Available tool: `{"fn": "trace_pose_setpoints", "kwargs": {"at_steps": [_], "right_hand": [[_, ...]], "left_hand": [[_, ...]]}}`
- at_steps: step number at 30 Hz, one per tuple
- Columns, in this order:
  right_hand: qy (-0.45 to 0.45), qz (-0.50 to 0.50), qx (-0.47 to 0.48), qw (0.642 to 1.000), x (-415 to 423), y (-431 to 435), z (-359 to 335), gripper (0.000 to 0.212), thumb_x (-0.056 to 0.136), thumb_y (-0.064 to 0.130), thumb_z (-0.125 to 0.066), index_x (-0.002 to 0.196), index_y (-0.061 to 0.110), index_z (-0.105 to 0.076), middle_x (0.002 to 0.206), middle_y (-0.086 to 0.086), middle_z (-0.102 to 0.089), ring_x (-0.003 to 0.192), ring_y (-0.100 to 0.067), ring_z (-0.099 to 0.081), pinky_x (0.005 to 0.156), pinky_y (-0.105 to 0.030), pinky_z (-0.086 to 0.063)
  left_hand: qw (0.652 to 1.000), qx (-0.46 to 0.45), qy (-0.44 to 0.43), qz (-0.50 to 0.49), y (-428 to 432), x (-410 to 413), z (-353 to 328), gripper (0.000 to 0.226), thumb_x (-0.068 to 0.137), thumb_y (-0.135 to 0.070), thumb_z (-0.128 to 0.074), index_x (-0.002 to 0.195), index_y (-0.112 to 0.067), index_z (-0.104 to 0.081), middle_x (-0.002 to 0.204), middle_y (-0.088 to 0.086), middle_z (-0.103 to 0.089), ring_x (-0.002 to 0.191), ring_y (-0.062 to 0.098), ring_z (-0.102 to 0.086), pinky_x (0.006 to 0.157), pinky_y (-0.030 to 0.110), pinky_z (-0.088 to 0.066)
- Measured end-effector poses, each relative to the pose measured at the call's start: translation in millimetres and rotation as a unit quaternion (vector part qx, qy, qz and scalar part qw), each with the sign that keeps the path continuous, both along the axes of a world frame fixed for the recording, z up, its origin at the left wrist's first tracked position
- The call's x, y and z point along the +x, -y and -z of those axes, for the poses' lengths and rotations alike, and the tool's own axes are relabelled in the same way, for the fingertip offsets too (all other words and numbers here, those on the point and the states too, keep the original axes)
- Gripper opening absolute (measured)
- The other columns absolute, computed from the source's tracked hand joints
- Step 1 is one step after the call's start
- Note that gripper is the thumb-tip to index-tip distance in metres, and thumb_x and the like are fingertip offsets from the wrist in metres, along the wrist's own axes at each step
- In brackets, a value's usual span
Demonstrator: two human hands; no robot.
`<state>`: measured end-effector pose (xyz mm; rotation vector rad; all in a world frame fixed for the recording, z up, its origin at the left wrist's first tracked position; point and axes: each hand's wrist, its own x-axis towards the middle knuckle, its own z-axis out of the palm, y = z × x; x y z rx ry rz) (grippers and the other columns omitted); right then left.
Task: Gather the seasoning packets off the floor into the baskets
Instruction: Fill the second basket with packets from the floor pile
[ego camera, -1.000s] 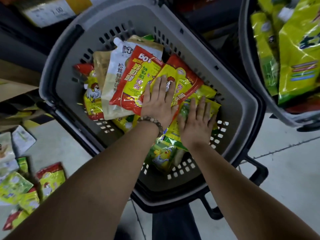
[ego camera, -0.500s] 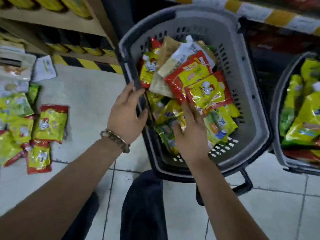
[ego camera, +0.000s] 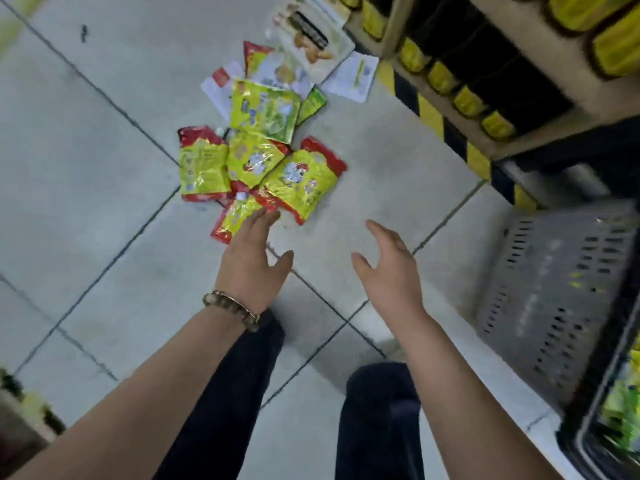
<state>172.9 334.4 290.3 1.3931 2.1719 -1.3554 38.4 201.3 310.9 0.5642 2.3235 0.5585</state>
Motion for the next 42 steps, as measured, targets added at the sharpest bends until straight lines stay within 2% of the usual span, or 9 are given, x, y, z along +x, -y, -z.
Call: {"fn": "trace_pose_setpoints", "kwargs": {"at_steps": [9, 12, 17, 20, 24, 29, 34, 37, 42], "right_hand": [[0.103, 0.196, -0.117, 0.968, -143, 40, 135, 0.045, 0.083, 0.022, -0.066, 0.125, 0.015, -0.055, 0.11, -0.004, -0.058, 0.105, -0.021, -0.056, 0.088, -0.028, -0.041], [0.14, 0.275, -0.143, 0.941, -163, 26, 207, 0.034, 0.065, 0.038, -0.072, 0.091, 0.02, -0.059, 0.102, -0.007, -0.055, 0.091, -0.024, -0.053, 0.071, -0.03, -0.042], [0.176, 0.406, -0.194, 0.875, -188, 0, 306, 0.068, 0.069, 0.051, -0.076, 0.121, 0.012, -0.056, 0.113, -0.004, -0.059, 0.102, -0.026, -0.058, 0.089, -0.041, -0.046], [0.159, 0.413, -0.194, 0.876, -177, -23, 376, 0.075, 0.044, 0.067, -0.076, 0.104, 0.024, -0.062, 0.109, -0.002, -0.068, 0.091, -0.026, -0.066, 0.079, -0.04, -0.047], [0.047, 0.459, -0.145, 0.875, -196, -13, 344, 0.038, 0.075, 0.029, -0.078, 0.104, 0.01, -0.061, 0.092, -0.001, -0.066, 0.078, -0.022, -0.063, 0.077, -0.037, -0.053], [-0.109, 0.401, -0.129, 0.9, -172, -5, 289, 0.017, 0.085, 0.0, -0.063, 0.09, 0.016, -0.061, 0.085, -0.001, -0.069, 0.074, -0.017, -0.067, 0.068, -0.035, -0.056], [-0.063, 0.218, -0.233, 0.946, -162, 15, 240, 0.022, 0.084, -0.003, -0.062, 0.094, 0.016, -0.062, 0.076, 0.007, -0.072, 0.066, -0.011, -0.067, 0.058, -0.026, -0.054], [-0.039, 0.145, -0.336, 0.93, -174, 39, 237, 0.026, 0.082, -0.005, -0.062, 0.096, 0.017, -0.062, 0.078, 0.006, -0.073, 0.069, -0.011, -0.068, 0.062, -0.026, -0.056], [0.048, 0.114, -0.349, 0.929, -193, 65, 262, 0.015, 0.091, 0.021, -0.06, 0.106, 0.016, -0.06, 0.102, 0.0, -0.068, 0.089, -0.014, -0.065, 0.078, -0.029, -0.053]], "left_hand": [[0.996, -0.037, 0.051, -0.069, 90, -115, 104, 0.058, 0.085, -0.018, -0.063, 0.139, -0.017, -0.041, 0.146, 0.006, -0.039, 0.131, 0.022, -0.04, 0.105, 0.032, -0.033], [0.994, -0.03, 0.079, -0.076, 91, -124, 151, 0.055, 0.087, -0.02, -0.061, 0.139, -0.018, -0.04, 0.142, 0.003, -0.042, 0.127, 0.022, -0.043, 0.1, 0.033, -0.036], [0.989, 0.009, 0.094, -0.118, 78, -130, 228, 0.049, 0.088, -0.016, -0.059, 0.135, -0.017, -0.046, 0.138, 0.001, -0.047, 0.124, 0.019, -0.047, 0.093, 0.031, -0.041], [0.986, 0.018, 0.104, -0.126, 71, -127, 266, 0.046, 0.089, -0.016, -0.058, 0.134, -0.017, -0.047, 0.138, 0.0, -0.047, 0.121, 0.018, -0.049, 0.093, 0.026, -0.038], [0.98, 0.013, 0.129, -0.15, 65, -123, 289, 0.04, 0.09, -0.014, -0.056, 0.129, -0.015, -0.052, 0.131, 0.0, -0.054, 0.115, 0.017, -0.053, 0.091, 0.024, -0.04], [0.926, 0.067, 0.243, -0.281, 63, -124, 277, 0.036, 0.088, -0.014, -0.063, 0.123, -0.012, -0.056, 0.117, -0.001, -0.059, 0.099, 0.011, -0.056, 0.082, 0.022, -0.044], [0.878, 0.094, 0.359, -0.304, 57, -134, 260, 0.047, 0.083, -0.018, -0.068, 0.127, -0.013, -0.051, 0.114, -0.001, -0.059, 0.103, 0.009, -0.058, 0.076, 0.023, -0.047], [0.857, 0.115, 0.397, -0.307, 58, -130, 260, 0.031, 0.073, -0.011, -0.077, 0.1, -0.015, -0.064, 0.092, -0.01, -0.066, 0.077, -0.004, -0.065, 0.072, 0.022, -0.052], [0.815, 0.093, 0.351, -0.451, 79, -117, 273, 0.024, 0.072, -0.007, -0.077, 0.087, -0.022, -0.066, 0.091, -0.005, -0.069, 0.086, 0.017, -0.067, 0.082, 0.034, -0.052]]}}
